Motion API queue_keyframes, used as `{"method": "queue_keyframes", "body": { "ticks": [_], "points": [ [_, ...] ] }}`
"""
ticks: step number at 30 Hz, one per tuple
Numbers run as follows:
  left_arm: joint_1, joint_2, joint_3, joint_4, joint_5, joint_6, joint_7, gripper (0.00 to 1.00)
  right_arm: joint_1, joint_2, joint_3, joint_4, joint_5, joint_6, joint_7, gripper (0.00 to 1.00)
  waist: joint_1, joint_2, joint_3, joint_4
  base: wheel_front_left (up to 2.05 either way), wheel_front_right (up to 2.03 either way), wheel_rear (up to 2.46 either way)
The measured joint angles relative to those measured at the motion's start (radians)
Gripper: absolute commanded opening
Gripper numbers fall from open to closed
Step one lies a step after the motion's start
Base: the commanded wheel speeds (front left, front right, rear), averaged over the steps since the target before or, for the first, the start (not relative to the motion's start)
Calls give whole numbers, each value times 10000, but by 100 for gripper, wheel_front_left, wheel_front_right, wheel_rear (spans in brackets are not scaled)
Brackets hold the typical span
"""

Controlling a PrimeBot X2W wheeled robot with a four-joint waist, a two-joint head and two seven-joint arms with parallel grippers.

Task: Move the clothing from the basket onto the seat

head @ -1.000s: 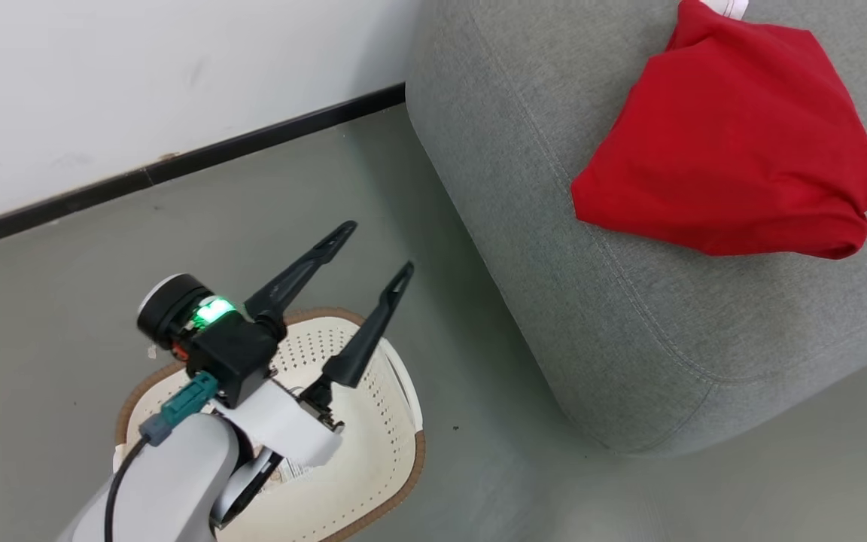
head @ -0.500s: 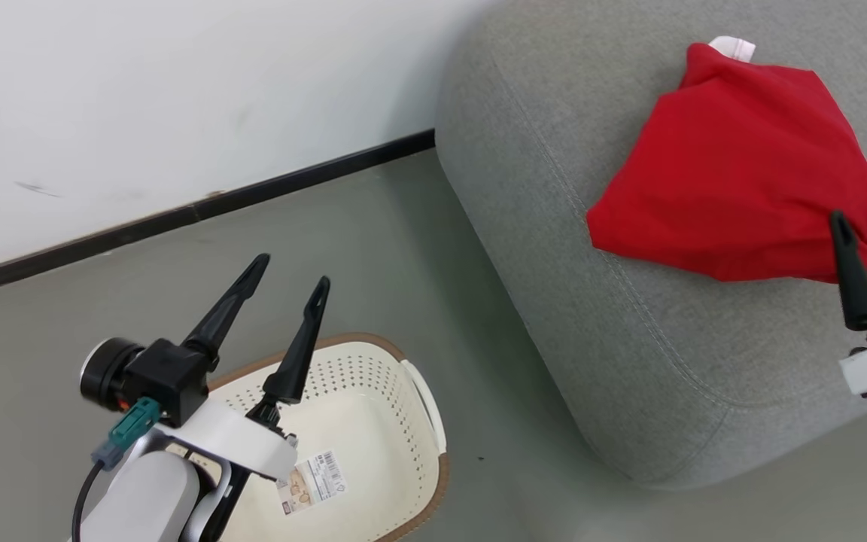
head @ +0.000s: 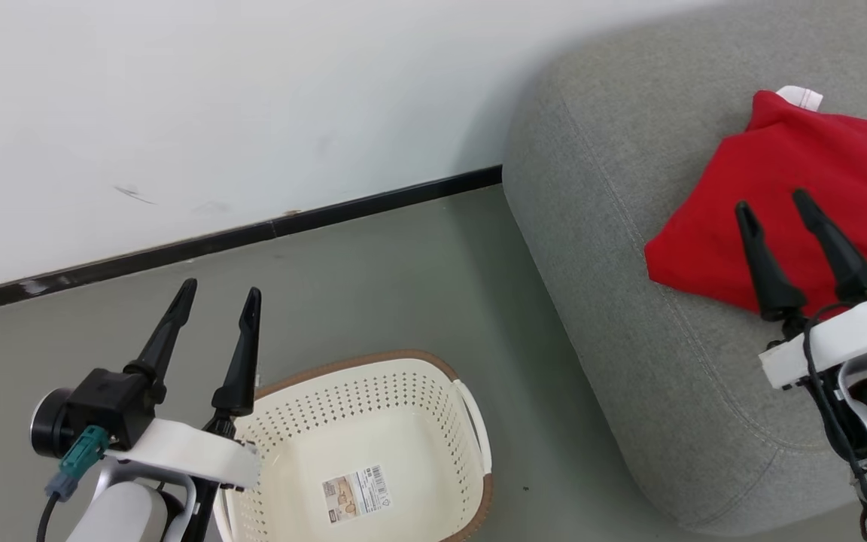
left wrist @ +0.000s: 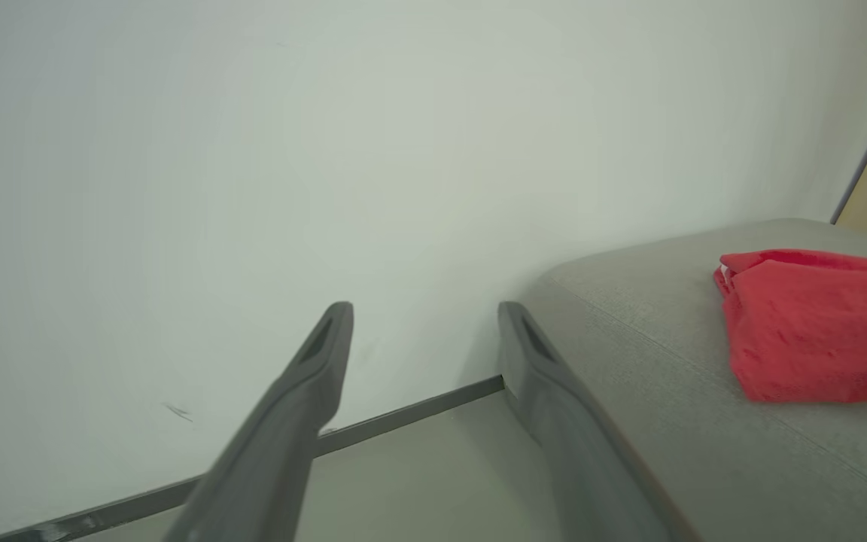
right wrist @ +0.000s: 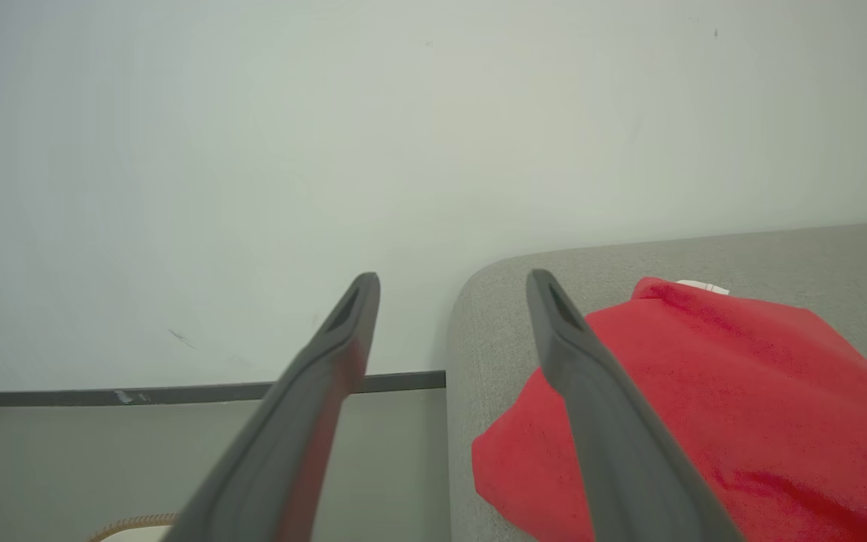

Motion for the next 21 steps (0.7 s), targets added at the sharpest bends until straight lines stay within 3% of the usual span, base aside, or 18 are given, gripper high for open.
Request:
{"method": "queue_keyframes", "body": {
  "ticks": [11,21],
  "points": [
    [855,-297,633,157,422,470,0,100,27,606,305,-21,-679,0,0,100,0,0,-555,765,0,0,0],
    [1352,-552,872,493,612,602,0,100,639,1221,278,192,-965,0,0,100,0,0,-1113,1335,0,0,0]
  ]
}}
